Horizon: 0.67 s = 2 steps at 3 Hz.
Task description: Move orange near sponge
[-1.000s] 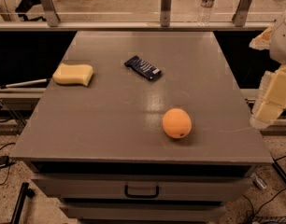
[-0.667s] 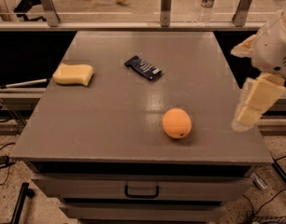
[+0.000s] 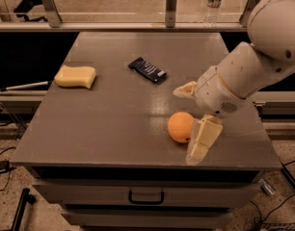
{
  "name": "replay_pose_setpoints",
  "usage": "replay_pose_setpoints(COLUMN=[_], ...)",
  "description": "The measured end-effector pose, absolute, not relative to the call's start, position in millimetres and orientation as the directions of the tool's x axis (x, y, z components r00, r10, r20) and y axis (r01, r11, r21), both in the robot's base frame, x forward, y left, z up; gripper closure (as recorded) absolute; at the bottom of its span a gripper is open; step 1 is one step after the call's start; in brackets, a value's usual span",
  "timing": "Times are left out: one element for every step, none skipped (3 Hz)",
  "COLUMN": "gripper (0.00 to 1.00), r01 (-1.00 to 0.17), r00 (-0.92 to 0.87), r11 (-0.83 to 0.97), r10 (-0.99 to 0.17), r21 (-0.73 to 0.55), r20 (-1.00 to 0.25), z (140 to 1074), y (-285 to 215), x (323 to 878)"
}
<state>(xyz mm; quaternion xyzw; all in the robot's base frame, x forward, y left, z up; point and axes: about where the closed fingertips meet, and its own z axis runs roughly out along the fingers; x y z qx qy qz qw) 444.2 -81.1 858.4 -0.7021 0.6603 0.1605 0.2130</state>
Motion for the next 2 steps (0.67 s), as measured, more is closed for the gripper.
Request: replay_pose_setpoints(gripper=[0.03,0.26], r01=[-0.995,-0.995], r00=[0.078,0.08], r11=[-0.039,-0.041], r10=[-0.859,-0.859], r21=[-0.088,-0.088], r20=[-0.506,-0.505], z=[858.6,858.9], y=[-80.5,-79.5], x=[443.9,443.3])
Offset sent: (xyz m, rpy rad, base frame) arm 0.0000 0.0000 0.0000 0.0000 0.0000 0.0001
